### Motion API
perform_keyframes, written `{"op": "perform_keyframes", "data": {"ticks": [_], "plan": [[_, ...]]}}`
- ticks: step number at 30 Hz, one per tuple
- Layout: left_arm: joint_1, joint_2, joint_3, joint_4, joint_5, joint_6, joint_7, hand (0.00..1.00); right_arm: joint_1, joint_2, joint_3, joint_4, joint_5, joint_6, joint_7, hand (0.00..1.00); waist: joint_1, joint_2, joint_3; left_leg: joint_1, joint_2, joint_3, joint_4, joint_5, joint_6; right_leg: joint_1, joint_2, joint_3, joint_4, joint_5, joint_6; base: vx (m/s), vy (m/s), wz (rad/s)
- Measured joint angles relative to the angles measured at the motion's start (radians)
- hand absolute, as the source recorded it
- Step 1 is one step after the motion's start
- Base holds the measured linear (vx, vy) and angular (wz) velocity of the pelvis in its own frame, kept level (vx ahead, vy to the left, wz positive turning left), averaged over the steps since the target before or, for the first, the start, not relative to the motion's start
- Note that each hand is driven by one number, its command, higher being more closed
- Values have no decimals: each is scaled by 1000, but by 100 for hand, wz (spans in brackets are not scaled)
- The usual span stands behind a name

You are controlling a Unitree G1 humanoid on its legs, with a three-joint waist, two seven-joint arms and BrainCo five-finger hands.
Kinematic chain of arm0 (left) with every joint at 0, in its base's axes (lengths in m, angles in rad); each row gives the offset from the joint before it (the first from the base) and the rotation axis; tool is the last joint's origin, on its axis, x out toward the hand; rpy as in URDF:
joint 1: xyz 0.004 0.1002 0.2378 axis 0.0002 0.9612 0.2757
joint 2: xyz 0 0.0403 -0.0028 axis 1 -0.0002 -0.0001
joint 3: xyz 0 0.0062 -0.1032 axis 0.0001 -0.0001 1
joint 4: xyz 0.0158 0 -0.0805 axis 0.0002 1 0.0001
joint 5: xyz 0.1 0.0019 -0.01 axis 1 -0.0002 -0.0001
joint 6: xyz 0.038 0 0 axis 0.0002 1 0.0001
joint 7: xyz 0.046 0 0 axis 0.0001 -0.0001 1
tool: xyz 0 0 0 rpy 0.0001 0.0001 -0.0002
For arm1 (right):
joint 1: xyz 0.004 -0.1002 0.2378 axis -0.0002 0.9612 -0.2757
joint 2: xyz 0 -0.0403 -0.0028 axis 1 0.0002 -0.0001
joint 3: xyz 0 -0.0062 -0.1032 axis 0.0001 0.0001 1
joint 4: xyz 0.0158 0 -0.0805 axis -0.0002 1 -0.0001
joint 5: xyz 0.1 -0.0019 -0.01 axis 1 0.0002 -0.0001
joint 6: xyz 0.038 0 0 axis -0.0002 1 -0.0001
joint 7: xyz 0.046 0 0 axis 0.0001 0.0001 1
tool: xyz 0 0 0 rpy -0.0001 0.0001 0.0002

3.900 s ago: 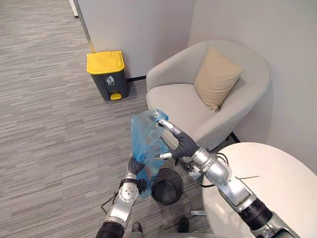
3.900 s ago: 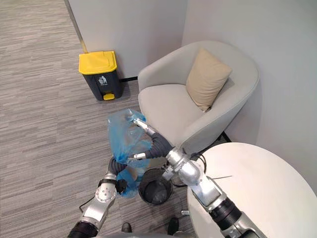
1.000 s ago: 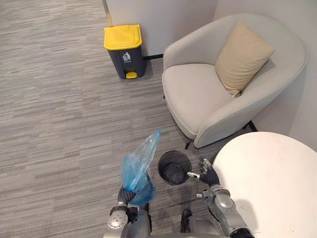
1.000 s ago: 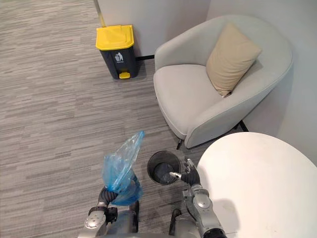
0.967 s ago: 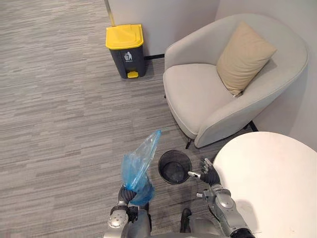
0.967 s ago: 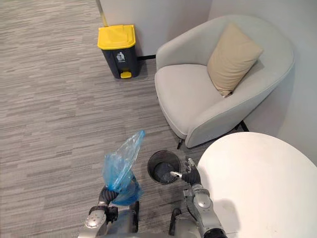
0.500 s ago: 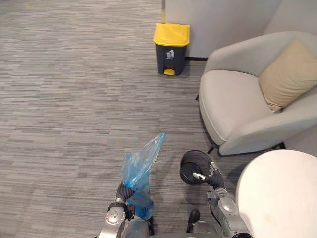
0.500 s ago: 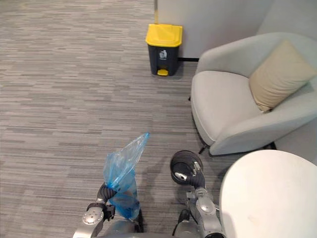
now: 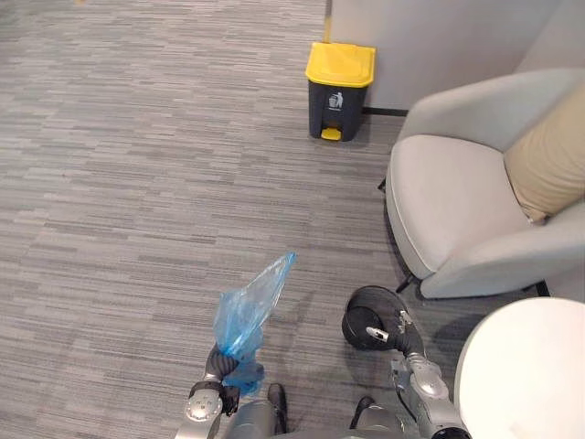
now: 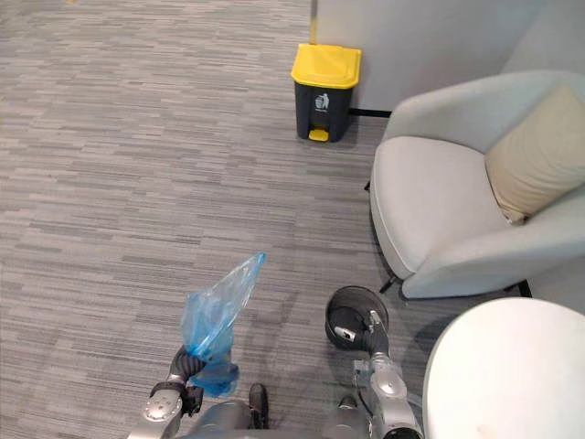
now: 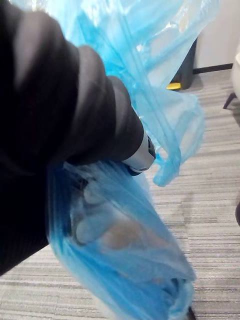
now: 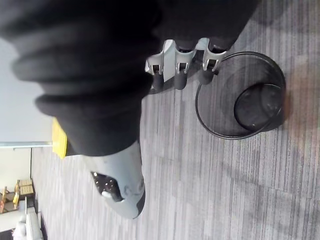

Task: Gather rubbish on tea table into small bin, then transfer packed bag to large trash can.

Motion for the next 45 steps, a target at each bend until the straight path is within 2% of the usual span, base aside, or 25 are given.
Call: {"op": "perform_keyframes", "data": {"ticks": [1, 2, 6, 8, 10, 11, 14, 16, 17, 19, 21, 25, 26, 28, 30, 32, 33, 34, 36, 38, 41, 42, 43, 44, 45], "plan": [[6, 0, 0, -11, 0, 0, 0, 100, 6, 0, 0, -1, 0, -1, 1, 0, -1, 1, 0, 6, -4, -13, 4, -2, 2, -31, 6, 45, 73, 22, -33, 208, 97, 64], [13, 3, 1, -22, 0, 0, 0, 100, 33, 5, 1, 0, 0, -1, 3, 0, -1, 15, 8, 28, 15, -61, 13, -8, 10, -92, 57, 135, 192, -15, -37, 246, 42, 62], [-12, 3, 14, -25, 0, 0, 0, 100, 43, 6, 0, -3, 0, -2, 4, 0, -2, 4, 9, 74, 14, -141, -17, -13, 11, -163, 196, 164, 160, -110, -68, 258, -51, 71], [-22, -7, 20, -26, 0, -1, 0, 100, 48, 5, 0, -3, 1, -2, 5, 0, -19, 4, 8, 115, 1, -192, -35, -27, -8, -186, 247, 170, 82, -104, -76, 347, -148, 91], [-31, -11, 21, -24, 1, -2, 0, 100, 76, 3, -2, -10, 2, -2, 5, 0, -27, -28, -8, 129, -28, -230, -20, -53, -45, -179, 244, 178, -14, -27, -147, 333, -159, 93], [-35, -37, 25, -27, 1, 2, -1, 100, 82, -7, -12, -14, 4, -1, 5, 0, -27, 11, -4, 132, 2, -225, 9, -75, -65, -149, 253, 137, -17, -37, -149, 285, -119, 57], [-22, -70, 31, -58, 8, 0, -3, 100, 106, -5, -31, -52, 20, -1, 6, 0, -27, 60, -1, 76, 72, -140, 194, -103, -113, -56, 295, 83, -89, -61, -173, 366, -172, 43], [3, -89, 64, -104, 11, -1, -4, 100, 127, 14, -26, -87, 24, -1, 6, 0, -20, 61, 7, -52, 191, -7, 571, -84, -153, 64, 342, 78, -160, -73, -195, 269, -124, -3], [9, -90, 65, -112, 11, -1, -4, 100, 136, 21, -25, -101, 32, -2, 6, 0, -12, 60, 7, -76, 221, 19, 632, -88, -147, 89, 350, 80, -172, -77, -202, 243, -74, -26], [18, -91, 63, -137, 11, -1, -5, 100, 137, 24, -27, -106, 48, -3, 5, 0, 5, 40, 9, -147, 272, 82, 643, -109, -108, 157, 349, 106, -221, -84, -211, 266, -30, -29], [17, -91, 63, -149, 12, -1, -6, 100, 131, 25, -27, -111, 48, -2, 5, 0, 9, 37, 10, -188, 270, 85, 556, -110, -105, 176, 345, 126, -248, -84, -210, 207, 72, -29], [12, -99, 62, -154, 20, 0, -6, 100, 133, 29, -47, -127, 48, -1, 0, 0, 23, 35, 5, -202, 198, 18, 226, -57, -124, 204, 314, 203, -266, -108, -156, 286, 229, -61], [13, -113, 59, -147, 20, -1, -7, 100, 136, 20, -48, -116, 48, 0, -2, 0, 29, 64, -10, -183, 199, -11, 135, 118, -100, 211, 325, 246, -262, -136, -112, 315, 329, -69], [7, -103, 56, -119, 20, 2, -7, 100, 136, 46, -45, -91, 47, 9, 2, 0, 29, 16, -29, -161, 167, 48, 151, 75, -76, 207, 269, 277, -230, -157, -80, 341, 309, -58], [-6, -96, 45, -119, 20, 4, -13, 100, 137, 59, -47, -90, 46, 9, 3, 0, 29, -6, -39, -136, 140, 103, 154, 32, -54, 173, 231, 304, -160, -167, -63, 285, 251, -57], [-5, -85, 21, -120, 20, 5, -20, 100, 130, 63, -46, -89, 43, 11, 5, 0, 32, -3, -38, -78, 123, 150, 143, -10, -40, 124, 203, 323, -16, -159, -49, 223, 231, -71], [-2, -78, 3, -120, 20, 7, -22, 100, 129, 64, -45, -89, 38, 13, 6, 0, 30, 3, -35, -30, 117, 176, 129, -38, -38, 50, 187, 324, 147, -127, 4, 202, 192, -65], [1, -67, -19, -119, 20, 10, -22, 100, 129, 64, -45, -88, 37, 15, 6, 0, 24, 8, -33, 11, 111, 191, 114, -57, -37, -16, 178, 316, 295, -109, 24, 263, 189, -51], [1, -56, -26, -119, 20, 10, -20, 100, 135, 64, -45, -81, 32, 19, 5, 0, 3, 15, -27, 60, 108, 202, 85, -76, -29, -80, 172, 272, 387, -115, 13, 244, 90, -22], [-3, -53, -26, -119, 19, 10, -18, 100, 129, 63, -46, -62, 15, 20, 3, 0, -5, 12, -27, 129, 109, 215, 34, -88, -43, -157, 171, 170, 392, -139, -28, 318, -4, -22], [-21, -39, -19, -98, 18, 9, -18, 100, 85, 53, -44, 14, -1, 22, 1, 0, -38, 14, -25, 194, 123, 223, -9, -91, -70, -228, 187, 22, 186, -135, -77, 362, -95, 8], [-30, -31, -15, -77, 18, 9, -18, 100, 71, 52, -42, 36, -1, 22, 2, 0, -46, 12, -25, 213, 124, 222, -13, -97, -84, -235, 207, 0, 70, -90, -102, 357, -117, 10], [-35, -10, -13, -61, 19, 9, -18, 100, 64, 50, -40, 47, -1, 22, 1, 0, -52, -3, -32, 231, 117, 211, -20, -106, -105, -225, 227, -4, -48, 43, -139, 492, -116, 4], [-58, -16, -11, -20, 20, 13, -18, 100, 53, 23, -41, 75, -1, 26, 1, 0, -49, 35, -24, 257, 146, 197, -29, -118, -127, -196, 264, -12, -63, 76, -203, 580, -126, -12], [-60, -16, -7, -19, 20, 10, -18, 100, 39, 11, -46, 78, -1, 31, 1, 0, -48, 54, -22, 259, 160, 188, -33, -100, -153, -192, 280, -15, -68, 58, -218, 468, -94, -21]]}}
